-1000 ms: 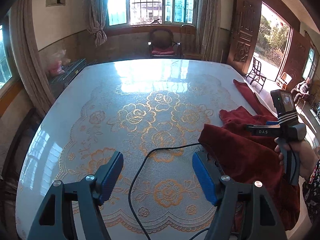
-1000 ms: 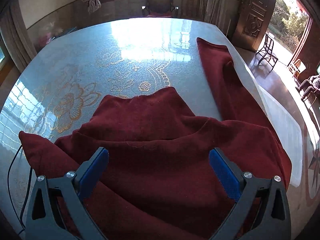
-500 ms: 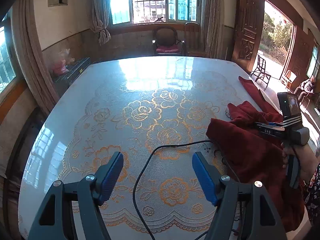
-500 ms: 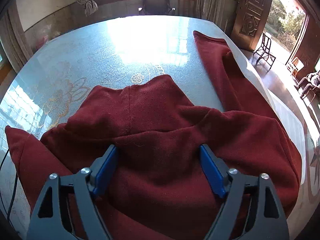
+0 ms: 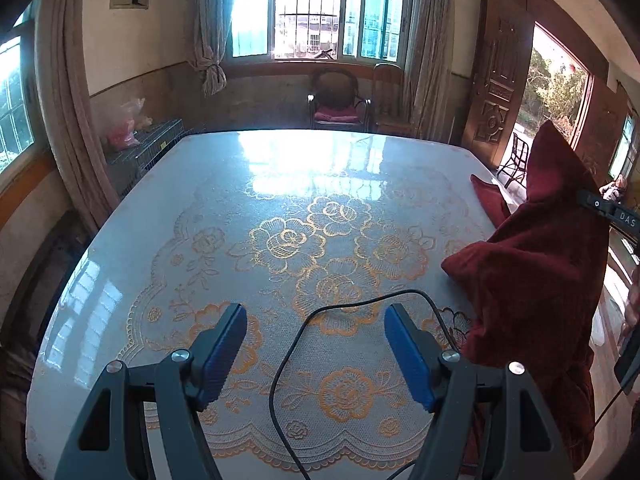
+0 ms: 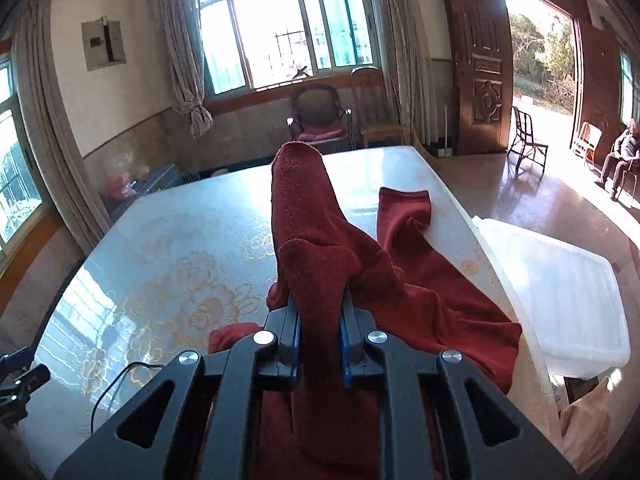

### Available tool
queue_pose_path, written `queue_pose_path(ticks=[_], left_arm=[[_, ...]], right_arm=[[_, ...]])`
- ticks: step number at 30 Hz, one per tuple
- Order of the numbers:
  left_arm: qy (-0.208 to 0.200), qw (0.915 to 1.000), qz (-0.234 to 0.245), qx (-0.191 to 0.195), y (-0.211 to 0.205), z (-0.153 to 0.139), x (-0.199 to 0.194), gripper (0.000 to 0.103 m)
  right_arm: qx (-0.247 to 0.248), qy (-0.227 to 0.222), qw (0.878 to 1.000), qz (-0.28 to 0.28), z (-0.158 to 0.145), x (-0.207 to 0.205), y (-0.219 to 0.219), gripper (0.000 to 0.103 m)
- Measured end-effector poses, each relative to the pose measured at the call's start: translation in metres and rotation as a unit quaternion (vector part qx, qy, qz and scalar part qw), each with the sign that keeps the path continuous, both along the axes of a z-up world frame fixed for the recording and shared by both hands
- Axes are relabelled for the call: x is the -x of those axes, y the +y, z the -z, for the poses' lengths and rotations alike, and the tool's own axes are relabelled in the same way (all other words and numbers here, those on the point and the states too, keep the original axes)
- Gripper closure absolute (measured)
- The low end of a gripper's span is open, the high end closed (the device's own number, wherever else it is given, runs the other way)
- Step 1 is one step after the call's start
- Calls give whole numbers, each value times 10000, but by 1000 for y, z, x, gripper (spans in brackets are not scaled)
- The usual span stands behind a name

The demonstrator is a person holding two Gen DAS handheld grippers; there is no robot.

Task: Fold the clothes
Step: 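Grasp the sweater with the right gripper and lift it off the table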

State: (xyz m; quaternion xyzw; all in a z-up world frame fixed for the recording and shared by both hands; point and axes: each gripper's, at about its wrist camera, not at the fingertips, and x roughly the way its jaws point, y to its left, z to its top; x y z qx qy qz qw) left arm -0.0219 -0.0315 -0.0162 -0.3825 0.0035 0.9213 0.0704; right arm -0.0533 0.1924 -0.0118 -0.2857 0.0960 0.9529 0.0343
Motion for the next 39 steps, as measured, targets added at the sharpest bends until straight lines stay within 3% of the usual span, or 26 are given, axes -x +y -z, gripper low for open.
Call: queue_pose_path(ticks=[4,7,13,17,20,23,26,27,29,31,32,34,36,37,39], left_arm=[[192,9996,-100,-160,-12,-10,-1,30],[397,9986,-190,-297,-24,-21,-4,30],[721,9945,-529,-553,-69,-48,-11,30],[950,9879,-1009,-691,-124,-75,-28,30],[1115,9779,-1628,-696,-176,-100,-46,30],[1301,9586,-2385,-847,-239,-124,-77,30],[1570,9309,-3183,-864,-289,-140,-113,30],[1628,9234,-3378,-820,-300,-144,-122,30],[1784,9093,-3694,-699,-317,-144,-136,30],[1689,9040,-3886,-575,-324,-134,-140,30],[1597,9046,-3908,-585,-325,-126,-138,30],[1400,9077,-3905,-624,-323,-108,-133,30],[1189,9125,-3856,-677,-319,-88,-129,30],[1011,9181,-3778,-637,-313,-76,-120,30],[657,9307,-3556,-547,-298,-50,-103,30]], right_arm=[[-118,905,9954,-294,-78,-36,-23,87],[-257,1524,9853,-726,-132,-64,-51,87],[-343,2385,9476,-2098,-214,-120,-135,88],[191,2840,9042,-3184,-253,-147,-181,88],[783,3075,8591,-4015,-277,-154,-206,88],[1580,3146,8122,-4651,-292,-145,-220,88],[2245,3114,7794,-4951,-295,-113,-233,88],[2435,3039,7762,-4958,-292,-95,-236,88],[2756,2795,7828,-4829,-277,-49,-240,88],[3114,2290,7999,-4590,-242,9,-242,88],[3262,1969,8126,-4409,-218,40,-239,87],[3262,1232,8500,-3950,-158,99,-235,87],[2866,392,8980,-3315,-92,152,-227,82],[2669,-82,9163,-2984,-57,179,-220,80],[2613,-1009,9326,-2276,11,204,-195,68]])
